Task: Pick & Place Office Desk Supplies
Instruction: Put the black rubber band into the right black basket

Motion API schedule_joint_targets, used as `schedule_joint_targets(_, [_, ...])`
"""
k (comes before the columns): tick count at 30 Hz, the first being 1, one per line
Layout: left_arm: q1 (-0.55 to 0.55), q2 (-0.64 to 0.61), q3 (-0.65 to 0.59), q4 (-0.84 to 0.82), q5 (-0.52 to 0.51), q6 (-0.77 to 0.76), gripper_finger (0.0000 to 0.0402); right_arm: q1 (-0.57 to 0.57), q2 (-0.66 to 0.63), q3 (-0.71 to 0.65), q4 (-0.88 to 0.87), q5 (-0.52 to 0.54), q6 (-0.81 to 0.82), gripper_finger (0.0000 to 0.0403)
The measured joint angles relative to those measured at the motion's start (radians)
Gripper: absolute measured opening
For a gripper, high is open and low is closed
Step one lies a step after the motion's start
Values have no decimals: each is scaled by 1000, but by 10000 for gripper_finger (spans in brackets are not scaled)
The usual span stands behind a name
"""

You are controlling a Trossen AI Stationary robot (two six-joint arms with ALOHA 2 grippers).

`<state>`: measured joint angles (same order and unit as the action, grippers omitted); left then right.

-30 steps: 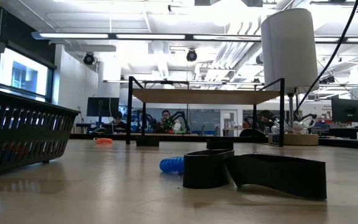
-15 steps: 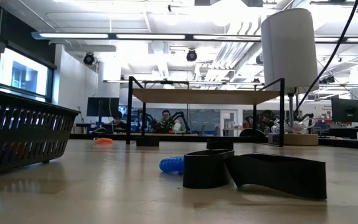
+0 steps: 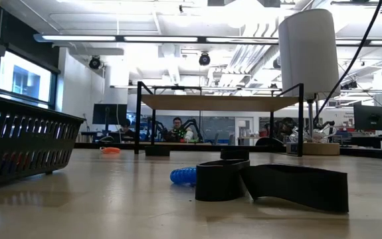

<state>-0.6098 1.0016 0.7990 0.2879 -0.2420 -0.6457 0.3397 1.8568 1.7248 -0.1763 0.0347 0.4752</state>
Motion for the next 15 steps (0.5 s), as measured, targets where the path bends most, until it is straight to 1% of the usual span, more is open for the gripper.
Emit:
schedule_joint_targets(4, [0, 0, 0, 1, 1, 4, 170, 38, -6, 0, -99, -3, 75, 3])
schedule_joint_targets(6, [0, 0, 0, 0, 1, 10, 175, 69, -21, 0, -156, -2, 122, 3])
schedule_joint_targets(11, [0, 0, 0, -6, 1, 10, 177, 183, -75, 0, -302, 45, 246, 3])
schedule_joint_targets(13, [-1, 0, 0, -16, 2, 10, 177, 240, -91, 0, -390, 78, 353, 3])
schedule_joint_targets(15, [-1, 0, 0, -30, 2, 10, 177, 298, -103, 0, -493, 115, 499, 3])
